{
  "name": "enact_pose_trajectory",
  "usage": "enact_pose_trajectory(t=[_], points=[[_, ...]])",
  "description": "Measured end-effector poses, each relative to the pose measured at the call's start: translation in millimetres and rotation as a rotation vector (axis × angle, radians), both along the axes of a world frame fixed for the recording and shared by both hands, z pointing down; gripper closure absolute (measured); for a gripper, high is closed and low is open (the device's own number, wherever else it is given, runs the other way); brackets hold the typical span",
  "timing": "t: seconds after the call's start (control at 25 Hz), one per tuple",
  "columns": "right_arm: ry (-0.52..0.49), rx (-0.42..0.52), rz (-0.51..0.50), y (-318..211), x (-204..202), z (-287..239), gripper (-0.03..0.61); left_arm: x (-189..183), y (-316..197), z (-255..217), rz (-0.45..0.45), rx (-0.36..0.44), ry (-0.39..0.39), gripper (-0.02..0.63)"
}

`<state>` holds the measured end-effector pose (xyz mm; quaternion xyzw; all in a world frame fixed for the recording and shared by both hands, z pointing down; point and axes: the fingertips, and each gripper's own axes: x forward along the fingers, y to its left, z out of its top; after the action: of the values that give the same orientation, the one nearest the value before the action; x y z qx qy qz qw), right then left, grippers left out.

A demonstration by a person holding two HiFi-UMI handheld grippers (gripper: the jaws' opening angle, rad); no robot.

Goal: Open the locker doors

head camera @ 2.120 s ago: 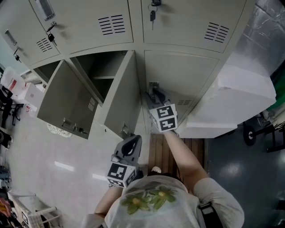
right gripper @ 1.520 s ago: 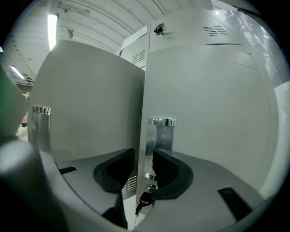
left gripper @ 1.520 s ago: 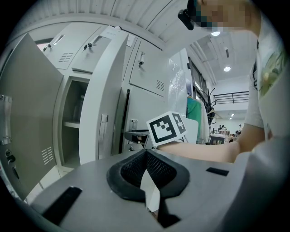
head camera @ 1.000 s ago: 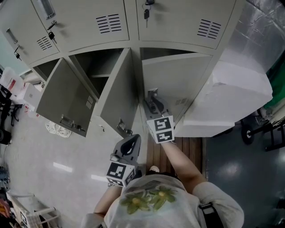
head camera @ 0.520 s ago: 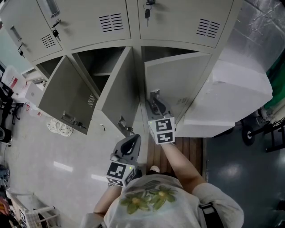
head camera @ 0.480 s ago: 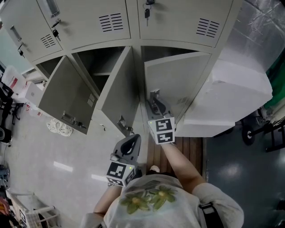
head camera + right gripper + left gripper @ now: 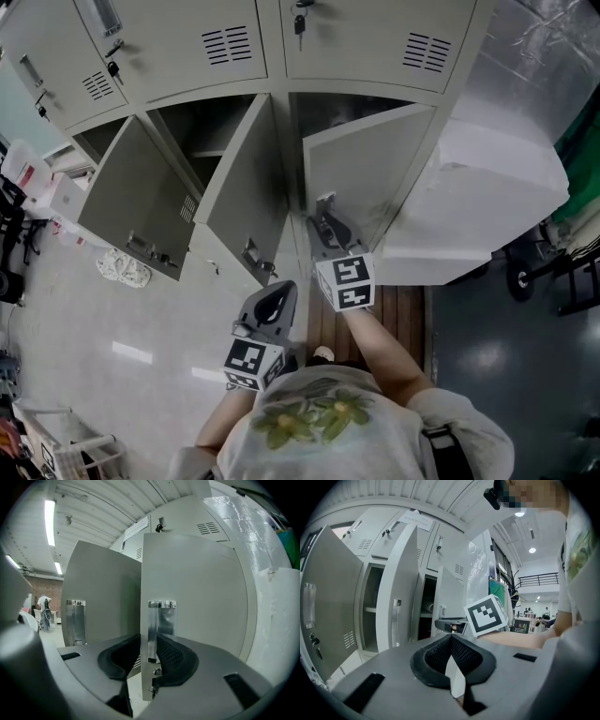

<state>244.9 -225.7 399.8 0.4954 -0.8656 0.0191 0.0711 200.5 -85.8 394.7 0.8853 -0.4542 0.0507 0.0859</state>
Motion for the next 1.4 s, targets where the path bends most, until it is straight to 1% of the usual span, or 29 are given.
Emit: enact_pose_trajectory(t=[0.32, 0.84, 1.4], points=[[-0.009, 0.000, 0.003, 14.8, 8.6, 0.5, 0.459, 3.7, 1.2, -2.7, 0.009, 0.021, -0.004, 0.586], [-0.006, 0.002, 0.000, 29.4, 17.9, 0.1, 0.457, 12.7, 3.0, -1.1, 0.022, 0.011, 0.004, 0.586], [-0.004, 0.001, -0.004, 52.0, 33.7, -0.3, 0.462, 33.6, -2.3, -0.9, 0.075, 0.012, 0.002, 0.586]])
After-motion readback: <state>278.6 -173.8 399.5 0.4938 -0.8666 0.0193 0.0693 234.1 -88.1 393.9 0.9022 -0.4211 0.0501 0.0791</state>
